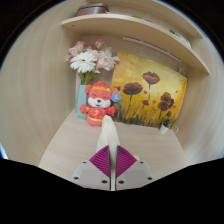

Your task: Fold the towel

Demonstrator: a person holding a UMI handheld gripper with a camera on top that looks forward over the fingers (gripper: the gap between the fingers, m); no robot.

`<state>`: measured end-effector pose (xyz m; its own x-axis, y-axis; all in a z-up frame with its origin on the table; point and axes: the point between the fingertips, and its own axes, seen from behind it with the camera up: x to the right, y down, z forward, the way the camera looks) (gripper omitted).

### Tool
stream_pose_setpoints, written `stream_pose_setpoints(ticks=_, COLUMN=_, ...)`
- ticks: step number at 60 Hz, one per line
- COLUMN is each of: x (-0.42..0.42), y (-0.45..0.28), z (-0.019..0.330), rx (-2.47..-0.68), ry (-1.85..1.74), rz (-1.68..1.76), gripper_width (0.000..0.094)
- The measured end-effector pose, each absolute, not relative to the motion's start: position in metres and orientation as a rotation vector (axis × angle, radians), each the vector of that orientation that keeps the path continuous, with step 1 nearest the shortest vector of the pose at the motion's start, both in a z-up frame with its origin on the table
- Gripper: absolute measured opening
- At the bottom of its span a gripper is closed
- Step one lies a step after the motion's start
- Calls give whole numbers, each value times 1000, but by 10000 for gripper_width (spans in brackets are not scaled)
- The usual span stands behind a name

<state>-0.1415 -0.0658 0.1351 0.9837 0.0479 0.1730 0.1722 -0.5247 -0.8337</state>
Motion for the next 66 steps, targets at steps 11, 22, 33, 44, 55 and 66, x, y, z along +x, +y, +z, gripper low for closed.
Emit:
stream_pose_setpoints(ticks=11, x=-44, y=-76, z=54, rx=-2257, ry=-82, rz=-152, gripper_width=103)
stream_pose_setpoints(ticks=22, x=-1, y=-97, z=28, rx=-2345, ry=-167, rz=-192, gripper_width=623)
stream_pose_setpoints(ticks=33, x=1, y=-101, z=83, rx=-2291, ry=-158, rz=-140, gripper_width=682)
stream_pose_setpoints(ticks=44, x=8, y=-120, z=169, rx=-2159, ry=-120, rz=-145, gripper_width=696)
stream_pose_setpoints(ticks=55, x=-3, y=-171, z=211, rx=-2100, ry=-80, rz=-84, gripper_width=703)
stream_pose_setpoints(ticks=66, x=-4, y=-233, z=223, rx=-2081, ry=-56, rz=-88, gripper_width=707)
